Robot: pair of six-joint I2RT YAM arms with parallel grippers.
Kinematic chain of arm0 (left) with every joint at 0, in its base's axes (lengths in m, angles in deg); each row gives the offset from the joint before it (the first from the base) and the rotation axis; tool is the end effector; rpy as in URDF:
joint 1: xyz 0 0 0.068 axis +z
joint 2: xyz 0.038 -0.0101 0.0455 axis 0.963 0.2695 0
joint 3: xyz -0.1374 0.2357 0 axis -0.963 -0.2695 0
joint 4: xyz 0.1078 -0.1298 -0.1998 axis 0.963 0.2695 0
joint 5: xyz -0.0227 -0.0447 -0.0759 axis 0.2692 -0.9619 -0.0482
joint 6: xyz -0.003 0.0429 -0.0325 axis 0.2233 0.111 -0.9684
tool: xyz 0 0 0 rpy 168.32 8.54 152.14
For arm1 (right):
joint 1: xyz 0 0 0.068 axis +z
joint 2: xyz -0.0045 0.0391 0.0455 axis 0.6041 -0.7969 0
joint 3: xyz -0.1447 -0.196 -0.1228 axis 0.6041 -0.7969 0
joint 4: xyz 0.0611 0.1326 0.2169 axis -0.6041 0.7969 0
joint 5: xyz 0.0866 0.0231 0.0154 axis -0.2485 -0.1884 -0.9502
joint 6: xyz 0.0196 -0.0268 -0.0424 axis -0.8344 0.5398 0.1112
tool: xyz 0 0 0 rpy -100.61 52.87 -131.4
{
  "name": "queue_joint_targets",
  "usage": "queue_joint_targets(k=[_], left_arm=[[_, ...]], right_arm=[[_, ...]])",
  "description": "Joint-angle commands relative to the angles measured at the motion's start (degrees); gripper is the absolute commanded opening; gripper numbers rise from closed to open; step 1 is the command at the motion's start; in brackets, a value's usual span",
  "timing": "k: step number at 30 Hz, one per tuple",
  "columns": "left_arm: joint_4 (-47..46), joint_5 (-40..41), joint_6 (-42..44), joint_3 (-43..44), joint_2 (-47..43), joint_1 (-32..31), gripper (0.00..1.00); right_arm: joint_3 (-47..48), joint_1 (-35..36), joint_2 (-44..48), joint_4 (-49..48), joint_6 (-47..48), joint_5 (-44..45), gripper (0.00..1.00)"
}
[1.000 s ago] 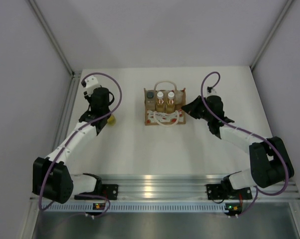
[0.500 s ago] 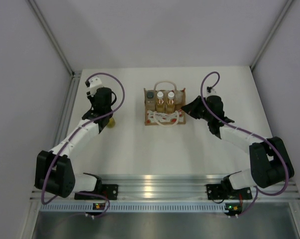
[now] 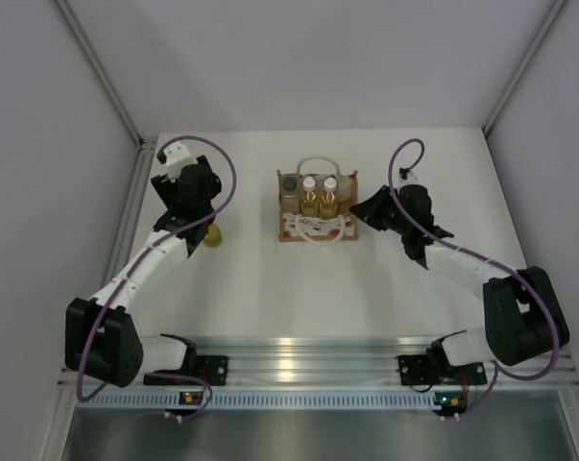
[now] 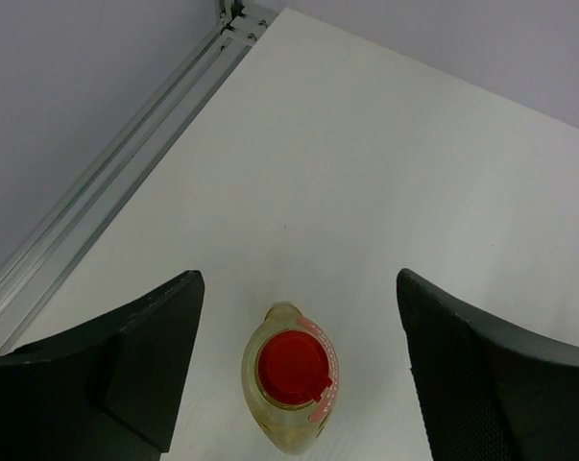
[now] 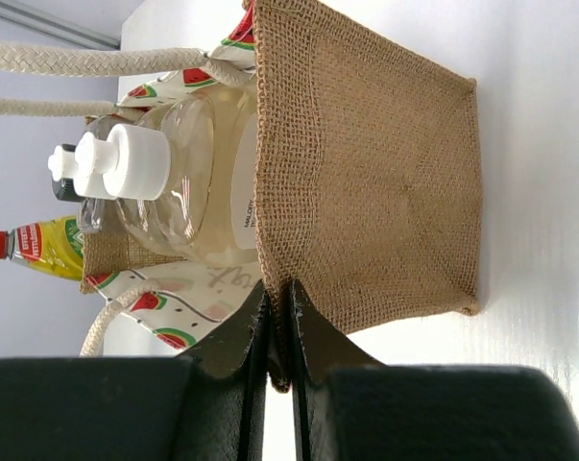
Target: Take the personal care products out of the canvas bag
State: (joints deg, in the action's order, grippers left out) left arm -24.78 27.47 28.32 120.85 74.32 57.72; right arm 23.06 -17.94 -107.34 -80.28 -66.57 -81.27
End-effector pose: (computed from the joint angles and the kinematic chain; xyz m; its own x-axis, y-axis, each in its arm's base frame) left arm 0.2877 -0.0614 0.3053 -0.2048 -0.1979 -0.9586 -0.4734 0.8772 -0.0800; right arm 0.2826 0.1064 0.2257 -0.6131 0.5429 -0.5739 -0.0849 0.6770 0.7311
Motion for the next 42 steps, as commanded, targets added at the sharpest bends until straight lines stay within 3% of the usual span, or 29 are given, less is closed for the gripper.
queue_joint_targets(k=[1,4,6,10,16,18,22,32,42], left_arm=[[0.2,0.7,-1.5,4.2,-3.7,0.0,0.86],[2.5,-2.5,-3.5,6.6,-5.1,-0.8,0.96],[3.7,-6.5,-4.3,7.9,-5.5,-2.2,0.98],[5.4,-11.4,-4.0,13.4,-2.7,-10.7,0.98],[6.1,-12.5,1.5,23.4,6.8,-24.6,0.98],[6.1,-13.8,2.3,26.6,9.4,-26.2,0.96],[6.2,-16.5,3.3,30.9,16.5,-29.3,0.81],[6.0,-10.0,7.6,40.6,30.3,-33.9,0.80],[6.0,-5.6,4.5,41.3,36.0,-34.1,0.65]], right_arm=[[-0.1,0.6,2.5,-2.0,-0.3,-2.6,0.00],[-0.3,0.6,2.5,-2.3,-0.6,-2.6,0.00],[-0.8,0.6,2.5,-2.8,-0.8,-2.4,0.00],[-1.6,0.6,1.9,-4.8,-1.0,-2.2,0.00],[-2.1,0.6,1.6,-5.3,-0.7,-1.7,0.00],[-2.4,0.6,1.7,-5.3,-0.6,-1.6,0.00],[-2.5,0.6,2.3,-5.0,-0.5,-1.3,0.00],[-1.7,0.6,2.6,-3.7,0.2,-1.1,0.00],[-1.2,0.6,2.4,-3.4,0.6,-1.1,0.00]])
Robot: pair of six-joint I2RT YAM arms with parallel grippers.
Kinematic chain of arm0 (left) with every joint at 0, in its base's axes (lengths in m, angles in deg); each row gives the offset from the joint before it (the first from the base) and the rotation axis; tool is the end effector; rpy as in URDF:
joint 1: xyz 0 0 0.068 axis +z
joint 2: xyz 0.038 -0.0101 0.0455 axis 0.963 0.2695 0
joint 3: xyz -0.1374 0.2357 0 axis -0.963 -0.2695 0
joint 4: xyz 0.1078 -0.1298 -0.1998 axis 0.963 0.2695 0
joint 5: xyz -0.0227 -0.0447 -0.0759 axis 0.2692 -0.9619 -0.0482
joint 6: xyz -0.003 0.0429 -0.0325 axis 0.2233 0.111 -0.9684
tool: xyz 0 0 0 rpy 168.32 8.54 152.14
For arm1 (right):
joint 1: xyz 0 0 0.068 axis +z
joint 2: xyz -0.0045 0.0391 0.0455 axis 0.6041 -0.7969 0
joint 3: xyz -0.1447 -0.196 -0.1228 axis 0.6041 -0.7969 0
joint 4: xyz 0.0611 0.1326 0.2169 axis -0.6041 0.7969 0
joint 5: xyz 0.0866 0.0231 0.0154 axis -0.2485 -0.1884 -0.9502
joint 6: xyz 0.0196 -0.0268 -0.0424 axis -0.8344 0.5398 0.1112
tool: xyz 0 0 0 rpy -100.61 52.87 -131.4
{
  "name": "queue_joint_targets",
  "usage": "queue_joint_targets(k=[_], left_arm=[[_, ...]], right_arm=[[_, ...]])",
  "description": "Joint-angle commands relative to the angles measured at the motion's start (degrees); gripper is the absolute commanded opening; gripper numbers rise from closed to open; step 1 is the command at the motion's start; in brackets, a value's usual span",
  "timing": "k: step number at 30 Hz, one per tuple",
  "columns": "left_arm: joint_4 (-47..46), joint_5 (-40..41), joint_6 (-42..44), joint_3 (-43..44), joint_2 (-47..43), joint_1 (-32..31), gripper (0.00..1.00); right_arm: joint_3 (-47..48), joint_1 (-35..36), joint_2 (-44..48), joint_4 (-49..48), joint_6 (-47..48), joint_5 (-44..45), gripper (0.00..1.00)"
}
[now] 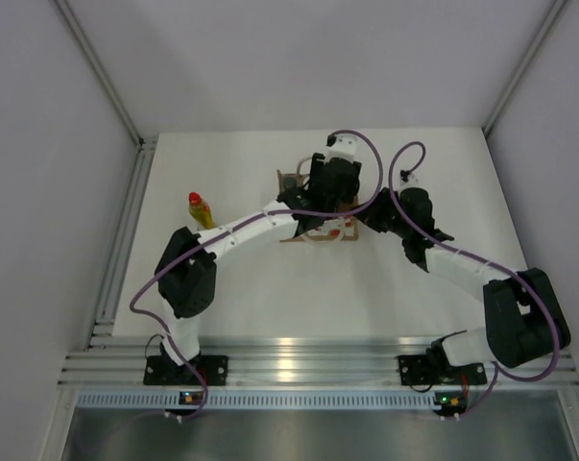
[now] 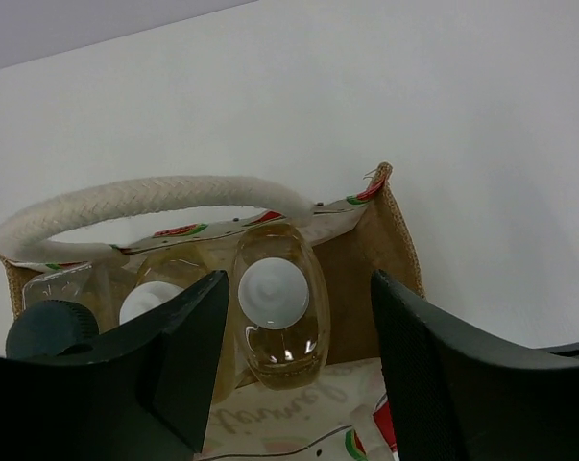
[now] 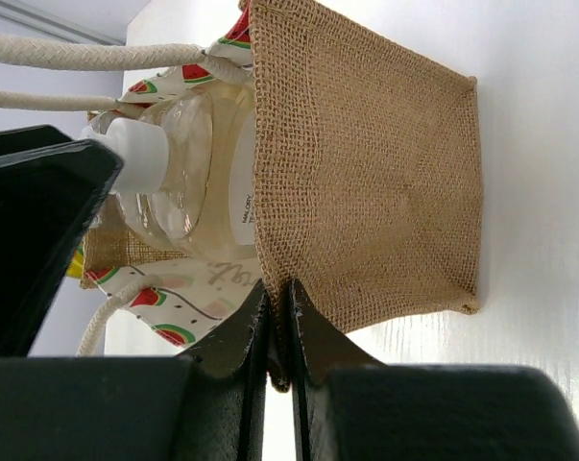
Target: Take the personal care products out of the canvas bag
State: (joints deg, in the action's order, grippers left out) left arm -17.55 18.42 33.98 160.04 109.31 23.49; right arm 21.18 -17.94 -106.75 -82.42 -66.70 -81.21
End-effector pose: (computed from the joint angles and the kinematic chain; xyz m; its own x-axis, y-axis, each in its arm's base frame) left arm 0.3014 -0.3402 0.3124 -0.3359 0.0957 -0.9370 0.2722 0.9622 0.0006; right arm 0.2783 0.1049 0.2215 -0.6046 0.5476 -0.5784 -0.0932 0.6725 0.7342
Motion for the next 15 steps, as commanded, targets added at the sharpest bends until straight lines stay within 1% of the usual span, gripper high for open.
queue_joint_targets(k=[1,6,11,15], left_arm=[[-1.4,3.9,-1.4,1.8,1.2,0.2,0.65],[-1.4,3.4,-1.8,2.1,2.9,0.2,0.66],[-1.4,5.1,-2.9,1.8,3.4,0.3,0.66],[-1.3,4.8,-4.6,0.9,3.1,0.8,0.65]], right_arm=[[0.7,0.6,1.9,-1.2,0.7,-1.3,0.00],[0.7,0.6,2.3,-1.1,0.8,-1.3,0.00],[0.7,0.6,2.6,-0.9,0.8,-1.4,0.00],[0.7,0.6,2.7,-0.7,1.0,-1.3,0.00]])
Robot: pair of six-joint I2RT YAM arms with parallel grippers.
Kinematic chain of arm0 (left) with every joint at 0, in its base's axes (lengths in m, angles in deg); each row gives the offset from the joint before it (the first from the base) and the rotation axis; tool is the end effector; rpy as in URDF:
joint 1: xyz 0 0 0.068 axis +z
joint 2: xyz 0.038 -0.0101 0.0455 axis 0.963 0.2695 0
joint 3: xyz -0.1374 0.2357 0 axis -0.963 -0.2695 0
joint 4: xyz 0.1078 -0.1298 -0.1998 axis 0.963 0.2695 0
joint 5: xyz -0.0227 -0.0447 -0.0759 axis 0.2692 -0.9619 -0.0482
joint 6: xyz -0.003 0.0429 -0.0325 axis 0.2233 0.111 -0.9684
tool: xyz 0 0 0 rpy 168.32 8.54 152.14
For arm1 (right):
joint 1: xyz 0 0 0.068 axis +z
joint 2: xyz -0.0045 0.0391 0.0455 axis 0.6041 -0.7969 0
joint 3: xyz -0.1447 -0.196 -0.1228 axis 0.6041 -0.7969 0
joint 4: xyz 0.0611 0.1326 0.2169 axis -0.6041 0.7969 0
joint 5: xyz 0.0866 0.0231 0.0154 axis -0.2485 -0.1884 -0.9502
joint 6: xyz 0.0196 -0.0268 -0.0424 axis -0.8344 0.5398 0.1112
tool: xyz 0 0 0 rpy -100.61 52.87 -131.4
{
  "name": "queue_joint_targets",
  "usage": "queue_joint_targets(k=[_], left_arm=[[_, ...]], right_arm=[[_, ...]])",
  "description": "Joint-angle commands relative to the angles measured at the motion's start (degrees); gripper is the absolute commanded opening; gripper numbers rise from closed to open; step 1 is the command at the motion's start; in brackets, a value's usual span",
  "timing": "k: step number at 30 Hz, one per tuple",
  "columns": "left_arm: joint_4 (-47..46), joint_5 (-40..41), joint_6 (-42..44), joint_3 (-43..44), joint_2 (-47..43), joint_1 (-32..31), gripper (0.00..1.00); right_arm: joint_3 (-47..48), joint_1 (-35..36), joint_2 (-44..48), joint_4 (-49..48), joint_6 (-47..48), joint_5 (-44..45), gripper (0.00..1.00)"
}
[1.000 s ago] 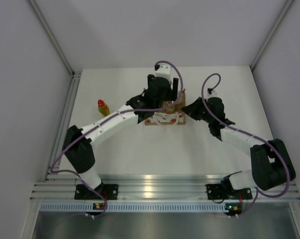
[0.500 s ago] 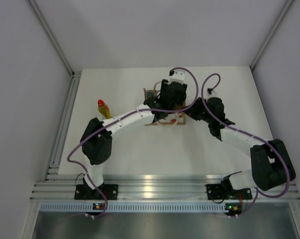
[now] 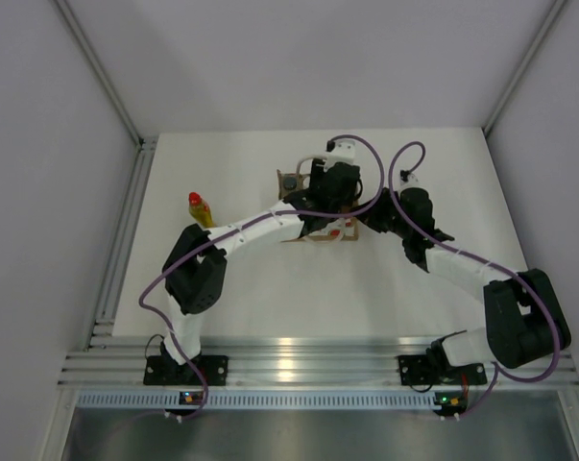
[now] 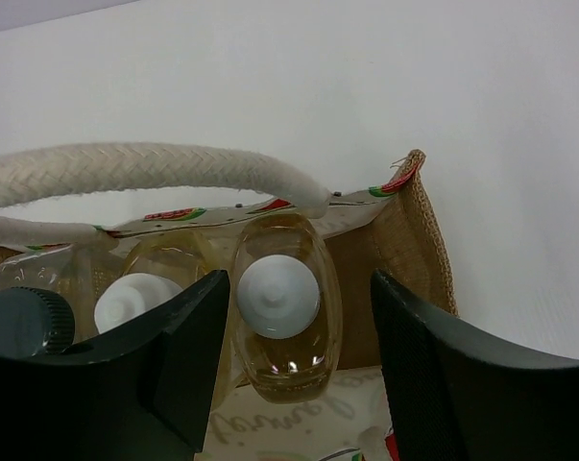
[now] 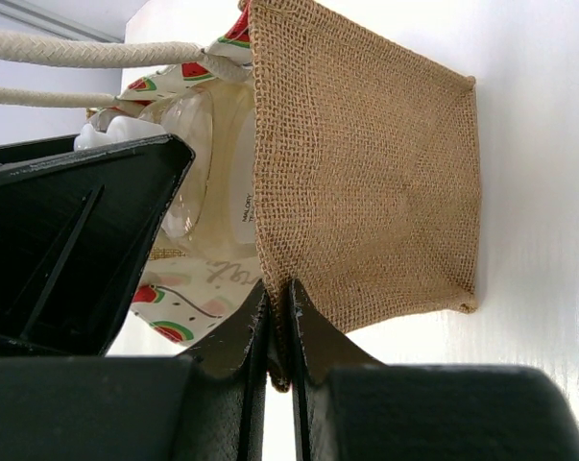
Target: Take the personal care products out of the canvas bag
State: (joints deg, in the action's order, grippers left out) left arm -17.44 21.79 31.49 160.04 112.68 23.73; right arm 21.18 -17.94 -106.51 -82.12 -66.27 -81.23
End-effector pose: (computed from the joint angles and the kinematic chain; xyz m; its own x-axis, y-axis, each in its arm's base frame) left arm 0.3104 -0.3455 0.2869 -0.3686 0.0925 -0.9250 0.2018 0.9793 0.0175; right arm 0.2777 0.1047 0.2222 -0.6047 0.5422 -0.5834 -0.0972 0.6768 0.7298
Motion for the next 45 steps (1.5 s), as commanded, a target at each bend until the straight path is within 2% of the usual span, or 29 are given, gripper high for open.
queue_joint_targets(k=[1,7,11,16,18,23,24,25,27,28,29,45], left_arm=[[-1.5,1.3,-2.6,0.7,-0.4,0.6,0.65],[-1.5,1.0,-3.7,0.0,-0.3,0.9,0.65],[-1.5,0.9,-4.6,-0.3,-0.4,1.1,0.56],[-1.5,0.9,-5.0,-0.9,0.1,1.3,0.56],[-1.5,0.9,-5.3,-1.1,0.3,1.4,0.51],[-1.5,0.7,-5.5,-1.6,0.9,1.5,0.50],[-1.5,0.5,-5.7,-1.7,1.0,1.5,0.36],[-1.5,0.5,-5.7,-1.7,0.8,1.5,0.27],[-1.5,0.3,-5.8,-1.7,0.4,1.5,0.16],[-1.5,0.2,-5.9,-1.6,0.3,1.5,0.04],[-1.5,0.2,-5.9,-1.5,-0.1,1.5,0.00],[-1.3,-0.7,-2.8,4.3,-5.1,0.4,0.00]], right_arm=[[0.6,0.6,2.4,-1.0,0.6,-1.3,0.00],[0.5,0.6,2.7,-1.1,0.5,-1.3,0.00],[0.4,0.6,2.8,-0.9,0.6,-1.3,0.00],[0.4,0.6,2.8,-0.9,0.5,-1.3,0.00],[0.3,0.6,2.9,-1.0,0.6,-1.3,0.00],[0.3,0.6,2.9,-1.1,0.5,-1.3,0.00],[0.3,0.6,2.9,-1.0,0.4,-1.3,0.00],[0.3,0.6,2.8,-1.0,0.5,-1.3,0.00],[0.3,0.6,2.9,-1.1,0.5,-1.2,0.00],[0.2,0.6,2.9,-1.0,0.5,-1.3,0.00],[0.2,0.6,2.8,-1.2,0.3,-1.3,0.00],[0.5,0.6,1.4,-2.4,-0.9,-1.5,0.00]])
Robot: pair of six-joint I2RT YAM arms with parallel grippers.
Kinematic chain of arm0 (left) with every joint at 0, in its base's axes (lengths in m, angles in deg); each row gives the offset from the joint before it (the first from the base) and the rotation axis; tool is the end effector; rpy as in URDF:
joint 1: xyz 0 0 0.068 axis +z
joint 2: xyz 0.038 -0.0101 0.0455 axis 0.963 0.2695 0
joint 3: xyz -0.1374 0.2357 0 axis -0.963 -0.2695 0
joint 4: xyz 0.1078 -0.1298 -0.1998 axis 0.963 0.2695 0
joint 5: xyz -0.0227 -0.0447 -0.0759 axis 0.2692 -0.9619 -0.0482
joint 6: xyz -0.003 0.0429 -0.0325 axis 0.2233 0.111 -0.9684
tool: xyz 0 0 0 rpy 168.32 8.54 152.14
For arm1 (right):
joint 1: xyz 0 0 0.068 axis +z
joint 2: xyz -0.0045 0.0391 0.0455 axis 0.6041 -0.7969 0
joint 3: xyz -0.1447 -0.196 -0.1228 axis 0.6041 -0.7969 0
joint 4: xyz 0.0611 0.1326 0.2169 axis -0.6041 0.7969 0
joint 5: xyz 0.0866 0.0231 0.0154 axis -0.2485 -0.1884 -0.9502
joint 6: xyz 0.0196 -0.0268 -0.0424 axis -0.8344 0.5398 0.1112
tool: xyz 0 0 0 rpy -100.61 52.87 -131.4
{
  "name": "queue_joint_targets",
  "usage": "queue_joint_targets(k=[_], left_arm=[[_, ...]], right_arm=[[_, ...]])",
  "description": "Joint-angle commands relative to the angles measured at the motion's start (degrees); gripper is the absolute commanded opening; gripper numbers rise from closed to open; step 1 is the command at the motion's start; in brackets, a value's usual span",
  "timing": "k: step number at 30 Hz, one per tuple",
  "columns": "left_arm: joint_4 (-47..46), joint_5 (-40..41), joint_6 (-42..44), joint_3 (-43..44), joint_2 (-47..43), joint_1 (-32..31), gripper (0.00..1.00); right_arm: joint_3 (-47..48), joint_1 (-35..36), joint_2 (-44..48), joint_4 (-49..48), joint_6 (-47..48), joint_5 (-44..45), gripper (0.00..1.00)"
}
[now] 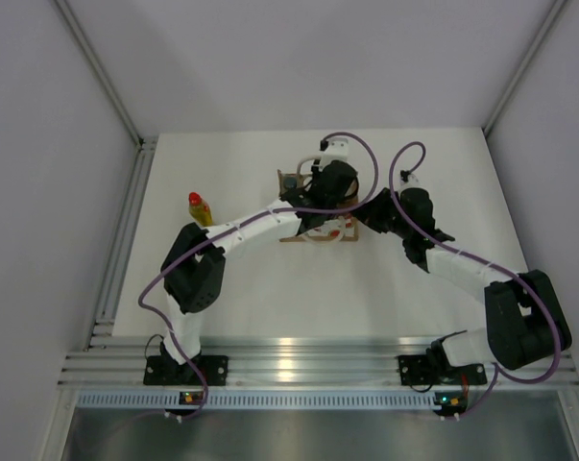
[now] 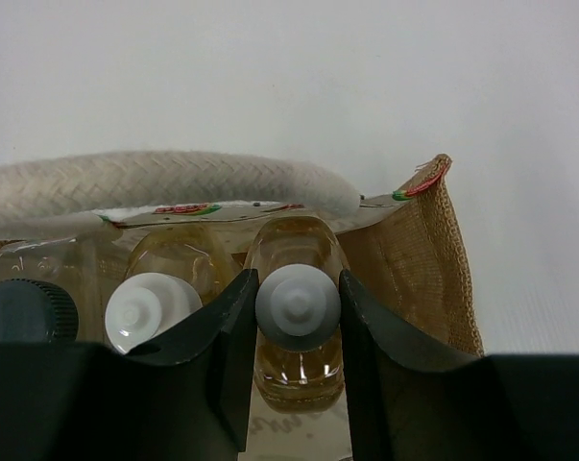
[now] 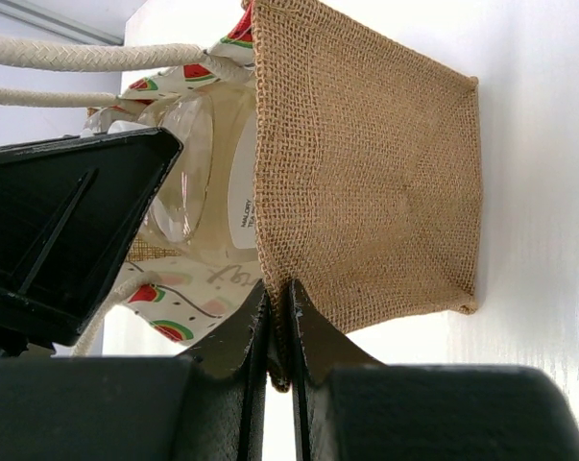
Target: Take the personal care products out of the canvas bag
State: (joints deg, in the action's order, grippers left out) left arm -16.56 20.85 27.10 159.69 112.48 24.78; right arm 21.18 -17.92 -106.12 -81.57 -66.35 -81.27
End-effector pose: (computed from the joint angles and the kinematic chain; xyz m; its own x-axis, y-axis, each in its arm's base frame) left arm 0.3153 -0.3389 0.2848 -0.3992 0.0238 -0.9166 0.1682 0.9846 -0.0477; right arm 0.2766 0.1044 0.2231 -0.6070 0.5421 -0.5811 -0.0951 0.6764 0.7304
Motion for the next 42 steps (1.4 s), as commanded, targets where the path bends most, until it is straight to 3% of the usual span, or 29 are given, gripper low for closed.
queue_joint_targets(k=[1,30,42], left_arm=[[-2.2,0.5,2.2,5.1,-5.0,-1.0,0.00],[0.7,7.9,9.6,17.4,-13.2,-4.5,0.00],[4.9,12.2,9.5,19.3,-21.7,-4.5,0.00]], right_arm=[[0.5,0.5,1.0,-3.0,-0.8,-1.4,0.00],[0.7,0.6,-0.2,-3.5,-0.8,-1.3,0.00],[0.6,0.6,-0.4,-3.4,-0.5,-1.2,0.00]])
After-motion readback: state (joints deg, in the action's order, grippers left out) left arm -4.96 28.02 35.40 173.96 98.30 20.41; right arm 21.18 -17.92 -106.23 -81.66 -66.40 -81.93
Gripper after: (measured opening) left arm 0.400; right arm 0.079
